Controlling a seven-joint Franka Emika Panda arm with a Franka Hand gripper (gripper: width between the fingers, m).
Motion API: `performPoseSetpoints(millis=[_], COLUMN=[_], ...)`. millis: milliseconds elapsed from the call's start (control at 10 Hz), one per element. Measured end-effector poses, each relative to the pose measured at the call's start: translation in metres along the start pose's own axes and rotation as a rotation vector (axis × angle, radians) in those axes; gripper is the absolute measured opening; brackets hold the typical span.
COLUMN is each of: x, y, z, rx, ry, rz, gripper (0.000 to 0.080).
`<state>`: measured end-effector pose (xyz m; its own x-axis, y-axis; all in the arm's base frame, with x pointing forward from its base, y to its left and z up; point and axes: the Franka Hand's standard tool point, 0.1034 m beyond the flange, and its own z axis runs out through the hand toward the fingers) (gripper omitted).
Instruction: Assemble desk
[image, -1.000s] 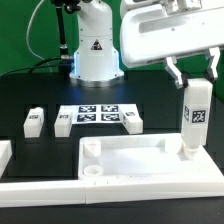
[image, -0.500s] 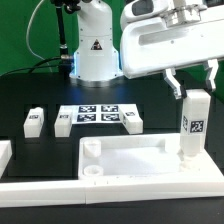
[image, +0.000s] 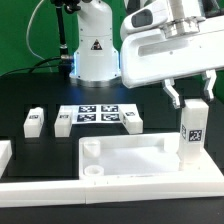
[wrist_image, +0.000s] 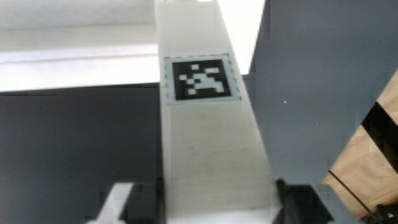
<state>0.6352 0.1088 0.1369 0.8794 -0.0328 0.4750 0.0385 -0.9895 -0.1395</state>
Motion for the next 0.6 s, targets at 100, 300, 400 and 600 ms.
performPoseSetpoints(millis=[100, 300, 400, 600], x=[0.0012, 0.0014, 0.0025, 0.0026], y=[-0.0005, -0.0013, -0.0015, -0.001], z=[0.0008, 0.0009, 0.001, 0.001], rx=[0.001, 0.001, 0.0, 0.0], ry=[0.025, 0.064, 0.087, 0.087], rz=[-0.001, -0.002, -0.003, -0.005], gripper=[0.0288, 0.0288, 0.0288, 0.0288])
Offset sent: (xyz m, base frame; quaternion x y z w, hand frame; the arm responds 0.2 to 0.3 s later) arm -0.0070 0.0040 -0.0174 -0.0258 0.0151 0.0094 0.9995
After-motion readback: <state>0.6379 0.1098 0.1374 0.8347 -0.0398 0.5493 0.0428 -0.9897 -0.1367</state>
